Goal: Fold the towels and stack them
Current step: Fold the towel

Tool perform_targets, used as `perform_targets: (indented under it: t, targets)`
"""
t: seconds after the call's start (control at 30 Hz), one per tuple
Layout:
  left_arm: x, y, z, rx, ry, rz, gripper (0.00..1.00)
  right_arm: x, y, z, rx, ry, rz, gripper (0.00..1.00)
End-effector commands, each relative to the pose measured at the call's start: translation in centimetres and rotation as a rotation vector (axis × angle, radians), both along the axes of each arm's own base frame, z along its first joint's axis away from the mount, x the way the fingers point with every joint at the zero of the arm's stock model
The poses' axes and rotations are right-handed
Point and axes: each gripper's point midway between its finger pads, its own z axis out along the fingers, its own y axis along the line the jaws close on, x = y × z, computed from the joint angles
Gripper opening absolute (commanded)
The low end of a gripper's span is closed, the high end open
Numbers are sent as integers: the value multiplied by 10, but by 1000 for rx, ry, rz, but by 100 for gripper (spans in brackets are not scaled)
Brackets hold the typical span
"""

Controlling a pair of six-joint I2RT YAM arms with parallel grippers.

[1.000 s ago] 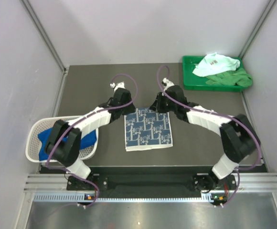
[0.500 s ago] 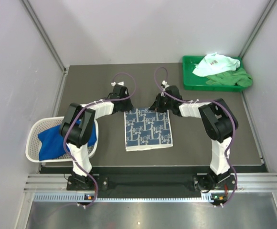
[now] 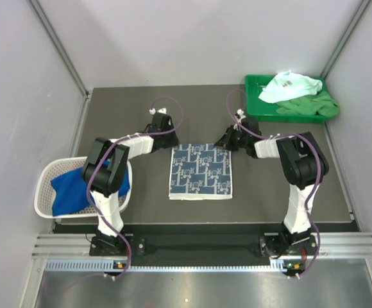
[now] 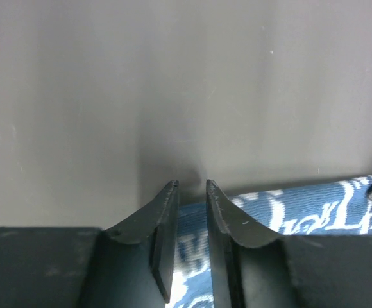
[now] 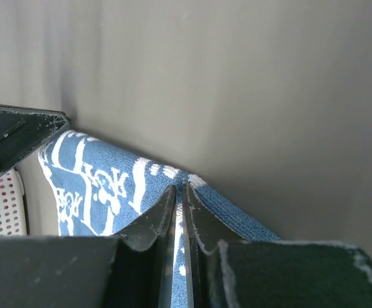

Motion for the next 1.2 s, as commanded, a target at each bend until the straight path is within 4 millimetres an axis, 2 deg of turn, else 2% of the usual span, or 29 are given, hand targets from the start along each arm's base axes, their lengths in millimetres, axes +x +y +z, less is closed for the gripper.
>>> perform_targets:
  t: [0.0,0.1,0.17,0.2,0.23,0.3,0.33,0.37,0.43,0.47,0.5,0.53,0.63,0.7,0.77,0.87,0.97,1.03,1.17]
  targets:
    - [-5,17,-22,83,45,5,31,7,-17,12,-5,-60,-15,10]
    - [3,22,-1,102,1,16,39,7,-16,17,18,-72,7,11]
    - [7,24,23,96,-46,28,42,7,-12,20,30,-76,31,11]
    - [8,24,32,96,-66,30,42,7,-12,19,32,-69,35,11]
    - [9,24,49,82,-100,32,42,7,-10,18,32,-71,44,11]
    - [8,23,64,60,-125,37,42,6,-6,17,42,-62,63,12]
    - [6,19,80,29,-156,24,42,6,-3,17,43,-64,71,12]
    - [2,16,82,12,-159,11,41,5,0,14,42,-57,82,12]
    - [-1,6,97,-41,-193,-8,40,3,9,13,34,-51,104,12]
    - [-5,3,96,-47,-190,-14,40,3,13,11,28,-50,115,12]
    - [-12,-9,98,-77,-183,-43,38,0,20,10,25,-50,128,12]
    - [-10,-17,105,-109,-216,-59,37,0,23,9,22,-48,130,12]
    - [-24,-45,95,-174,-198,-131,35,-2,32,5,29,-33,138,11]
    - [-27,-52,86,-186,-185,-143,34,-2,34,5,28,-33,141,11]
    - [-29,-53,64,-185,-149,-136,33,-3,35,5,27,-32,142,12]
    - [-29,-48,39,-166,-114,-97,32,-4,34,4,17,-28,145,12]
    - [-32,-32,15,-105,-75,-31,31,-5,32,3,3,-30,154,11]
    - [-27,-13,9,-39,-87,52,31,-7,31,2,-7,-29,157,11]
    - [-33,10,0,47,-73,133,31,-7,26,-2,-41,-29,156,11]
